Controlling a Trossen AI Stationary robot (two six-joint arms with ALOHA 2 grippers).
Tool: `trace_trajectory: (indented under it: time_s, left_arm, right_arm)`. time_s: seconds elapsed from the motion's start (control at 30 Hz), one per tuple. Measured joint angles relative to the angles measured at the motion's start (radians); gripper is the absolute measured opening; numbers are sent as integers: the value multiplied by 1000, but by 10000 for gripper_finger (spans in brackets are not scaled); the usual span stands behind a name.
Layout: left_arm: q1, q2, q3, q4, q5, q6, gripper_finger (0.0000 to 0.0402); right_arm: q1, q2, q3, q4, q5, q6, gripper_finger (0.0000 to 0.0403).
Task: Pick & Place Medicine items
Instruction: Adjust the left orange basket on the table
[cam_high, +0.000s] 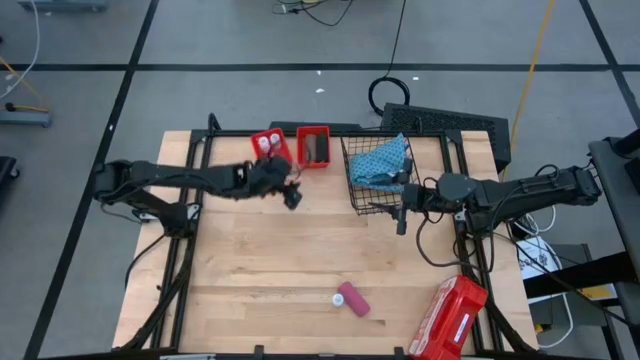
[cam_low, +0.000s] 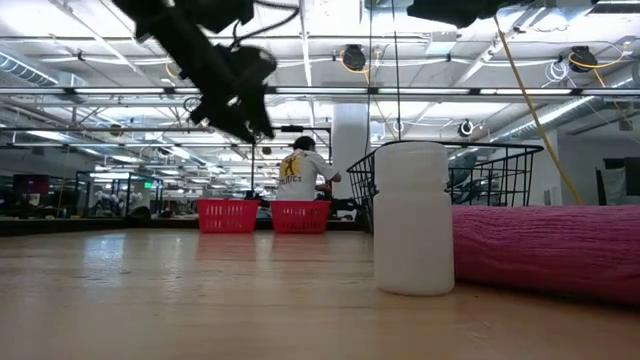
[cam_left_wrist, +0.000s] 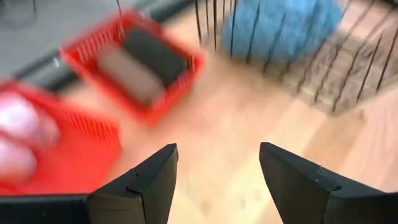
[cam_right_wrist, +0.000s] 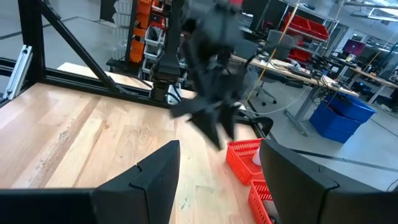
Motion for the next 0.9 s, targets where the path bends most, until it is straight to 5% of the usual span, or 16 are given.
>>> trace_trajectory:
  time_s: [0.33, 0.9]
  left_arm:
    - [13, 2, -266, 116, -100, -325, 237]
    - [180, 1, -360, 206, -173, -291, 237]
  right_arm:
    - [14, 0, 0, 22, 0, -1, 210]
    - [14, 0, 0, 26, 5, 0, 210]
